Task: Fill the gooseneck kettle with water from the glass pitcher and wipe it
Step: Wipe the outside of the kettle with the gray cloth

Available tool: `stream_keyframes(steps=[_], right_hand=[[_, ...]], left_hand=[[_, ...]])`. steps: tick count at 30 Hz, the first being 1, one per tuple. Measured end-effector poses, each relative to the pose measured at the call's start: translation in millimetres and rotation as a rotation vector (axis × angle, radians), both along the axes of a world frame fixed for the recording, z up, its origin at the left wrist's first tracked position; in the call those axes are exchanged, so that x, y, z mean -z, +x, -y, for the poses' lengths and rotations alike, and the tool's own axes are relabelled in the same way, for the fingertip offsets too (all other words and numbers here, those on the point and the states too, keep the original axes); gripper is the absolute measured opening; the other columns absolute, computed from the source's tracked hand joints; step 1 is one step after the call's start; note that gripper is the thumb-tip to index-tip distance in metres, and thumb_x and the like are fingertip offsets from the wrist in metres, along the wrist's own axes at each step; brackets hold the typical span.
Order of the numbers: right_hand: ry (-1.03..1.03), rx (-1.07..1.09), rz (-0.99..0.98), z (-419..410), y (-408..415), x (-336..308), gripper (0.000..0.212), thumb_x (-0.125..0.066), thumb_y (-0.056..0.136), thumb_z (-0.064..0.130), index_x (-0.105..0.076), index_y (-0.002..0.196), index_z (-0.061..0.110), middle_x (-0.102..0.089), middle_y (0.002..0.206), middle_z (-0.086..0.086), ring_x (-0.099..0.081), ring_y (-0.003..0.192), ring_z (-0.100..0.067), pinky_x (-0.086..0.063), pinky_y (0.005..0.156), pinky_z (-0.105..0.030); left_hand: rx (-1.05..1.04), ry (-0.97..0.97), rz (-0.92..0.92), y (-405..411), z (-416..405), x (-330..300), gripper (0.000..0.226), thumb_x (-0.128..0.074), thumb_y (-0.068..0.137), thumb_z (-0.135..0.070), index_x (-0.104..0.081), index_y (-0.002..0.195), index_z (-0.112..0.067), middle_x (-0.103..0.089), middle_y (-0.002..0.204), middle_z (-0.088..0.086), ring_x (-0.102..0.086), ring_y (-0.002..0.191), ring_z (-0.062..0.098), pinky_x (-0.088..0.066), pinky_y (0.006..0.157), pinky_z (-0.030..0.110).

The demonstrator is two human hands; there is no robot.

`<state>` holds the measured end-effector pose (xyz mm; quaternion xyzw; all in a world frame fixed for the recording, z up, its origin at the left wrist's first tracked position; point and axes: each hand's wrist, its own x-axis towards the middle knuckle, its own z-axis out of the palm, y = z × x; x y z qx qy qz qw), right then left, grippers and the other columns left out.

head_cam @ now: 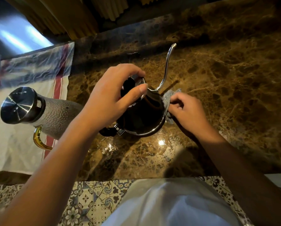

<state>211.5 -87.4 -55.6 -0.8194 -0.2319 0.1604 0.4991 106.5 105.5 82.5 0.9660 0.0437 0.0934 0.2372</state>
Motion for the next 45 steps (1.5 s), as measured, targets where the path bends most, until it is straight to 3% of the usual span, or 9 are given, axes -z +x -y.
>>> stream_keyframes(steps=[3, 10, 14, 19, 28, 35, 39, 41, 45], right_hand=[[0.013, 0.013, -0.098, 16, -13, 2, 0.009, -0.076, 0.087, 0.011, -0.069, 0.082, 0.014, -0.061, 0.063, -0.005, -0.050, 0.056, -0.010, -0.046, 0.059, -0.027], [0.001, 0.028, -0.069, -14, -70, 17, 0.023, -0.082, 0.080, 0.019, -0.066, 0.068, 0.031, -0.055, 0.054, 0.015, -0.047, 0.050, -0.003, -0.048, 0.057, -0.029], [-0.023, -0.047, 0.072, -19, -81, 14, 0.006, -0.077, 0.085, 0.029, -0.075, 0.081, 0.025, -0.061, 0.070, 0.016, -0.057, 0.062, -0.008, -0.054, 0.061, -0.035], [0.016, -0.018, -0.102, -11, -71, 15, 0.016, -0.081, 0.083, 0.021, -0.072, 0.072, 0.028, -0.055, 0.051, 0.025, -0.051, 0.048, 0.000, -0.041, 0.058, -0.022], [0.045, 0.014, -0.179, 24, -29, 0, 0.010, -0.072, 0.085, 0.009, -0.063, 0.081, 0.009, -0.050, 0.065, -0.009, -0.042, 0.060, -0.011, -0.041, 0.058, -0.030], [0.058, 0.053, -0.094, 28, 3, 6, 0.013, -0.066, 0.097, 0.013, -0.074, 0.101, 0.023, -0.051, 0.065, 0.001, -0.048, 0.060, -0.019, -0.060, 0.056, -0.050], [-0.033, 0.062, -0.006, 19, 15, 8, 0.010, -0.062, 0.095, 0.012, -0.067, 0.088, 0.016, -0.058, 0.067, -0.017, -0.057, 0.063, -0.041, -0.054, 0.057, -0.058], [-0.034, 0.071, -0.014, 18, 17, 5, 0.010, -0.064, 0.094, 0.011, -0.068, 0.085, 0.014, -0.059, 0.065, -0.014, -0.055, 0.057, -0.035, -0.056, 0.059, -0.055], [-0.070, -0.074, -0.133, 33, 28, -6, 0.010, -0.077, 0.089, 0.014, -0.079, 0.081, 0.019, -0.068, 0.067, -0.002, -0.056, 0.059, -0.007, -0.048, 0.057, -0.028]], left_hand=[[-0.126, 0.018, 0.032, 11, 15, 5, 0.036, -0.053, 0.105, -0.041, -0.060, 0.135, -0.021, -0.058, 0.128, -0.012, -0.049, 0.119, 0.002, -0.035, 0.093, 0.010], [-0.321, 0.033, 0.168, 30, 27, 12, 0.029, -0.051, 0.107, -0.032, -0.066, 0.123, -0.013, -0.070, 0.119, 0.002, -0.062, 0.111, 0.016, -0.043, 0.093, 0.025], [-0.330, 0.027, 0.174, 30, 28, 12, 0.029, -0.050, 0.107, -0.031, -0.065, 0.123, -0.013, -0.070, 0.119, 0.002, -0.063, 0.111, 0.016, -0.049, 0.091, 0.029], [-0.213, 0.027, 0.090, 26, 21, 10, 0.031, -0.049, 0.107, -0.035, -0.063, 0.128, -0.016, -0.067, 0.125, 0.000, -0.058, 0.116, 0.014, -0.039, 0.091, 0.016], [0.039, -0.168, -0.041, 31, 8, -2, 0.030, -0.051, 0.104, -0.040, -0.055, 0.124, -0.019, -0.065, 0.129, -0.004, -0.061, 0.121, 0.017, -0.052, 0.101, 0.049], [0.214, -0.218, -0.113, 29, -3, -5, 0.021, -0.052, 0.104, -0.028, -0.051, 0.123, -0.019, -0.063, 0.134, -0.004, -0.060, 0.126, 0.018, -0.052, 0.103, 0.051], [0.254, -0.286, -0.140, 28, -6, -7, 0.029, -0.054, 0.105, -0.020, -0.048, 0.133, -0.014, -0.062, 0.134, -0.002, -0.060, 0.127, 0.018, -0.052, 0.105, 0.046], [0.235, -0.262, -0.126, 27, -4, -6, 0.035, -0.053, 0.106, -0.020, -0.047, 0.140, -0.015, -0.061, 0.135, -0.003, -0.058, 0.131, 0.016, -0.050, 0.109, 0.047], [0.175, -0.192, -0.074, 28, -1, 0, 0.040, -0.052, 0.105, -0.028, -0.048, 0.143, -0.015, -0.062, 0.137, -0.003, -0.058, 0.130, 0.012, -0.050, 0.108, 0.045]])
